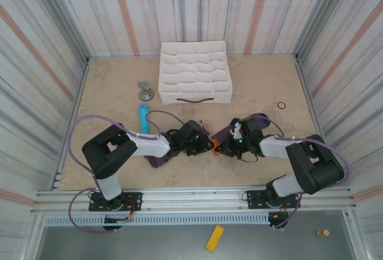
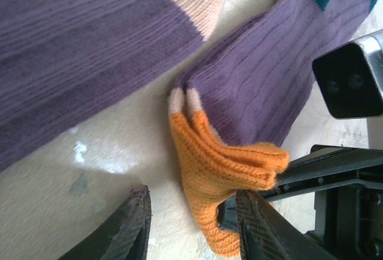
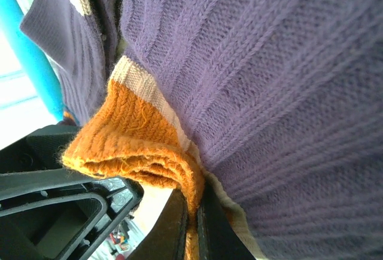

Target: Roll the socks

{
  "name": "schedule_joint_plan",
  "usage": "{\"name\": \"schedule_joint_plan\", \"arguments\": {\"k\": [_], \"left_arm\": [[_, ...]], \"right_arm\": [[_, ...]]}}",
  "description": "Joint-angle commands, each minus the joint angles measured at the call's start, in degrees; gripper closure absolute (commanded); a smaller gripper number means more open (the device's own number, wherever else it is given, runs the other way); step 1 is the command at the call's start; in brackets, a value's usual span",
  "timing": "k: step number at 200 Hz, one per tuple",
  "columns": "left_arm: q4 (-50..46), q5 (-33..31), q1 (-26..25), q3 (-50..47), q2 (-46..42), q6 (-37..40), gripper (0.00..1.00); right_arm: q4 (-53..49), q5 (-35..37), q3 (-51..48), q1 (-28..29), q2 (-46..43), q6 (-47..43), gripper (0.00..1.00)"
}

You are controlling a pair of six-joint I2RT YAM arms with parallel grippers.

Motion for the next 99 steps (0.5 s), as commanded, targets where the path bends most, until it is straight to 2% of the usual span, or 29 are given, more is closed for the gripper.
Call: {"name": "schedule_joint_plan", "arguments": {"k": [1, 26, 99], "left_arm": [[-1.05, -0.77, -0.16, 0.58, 2.88, 1.38, 0.59], [-1.30, -1.03, -0.14, 0.77, 4.60, 0.26, 0.64], [-4.12, -0.82, 1.47, 1.49, 8.07, -1.67, 0.68]], "right_arm": [[-0.78, 0.02, -1.19, -0.68, 1.10, 1.48, 1.00], [-0.59, -0.24, -1.34, -0.99, 1.10, 1.57, 1.00], [3.37, -2.72, -2.83, -1.92, 1.80, 3.15, 1.00]]}}
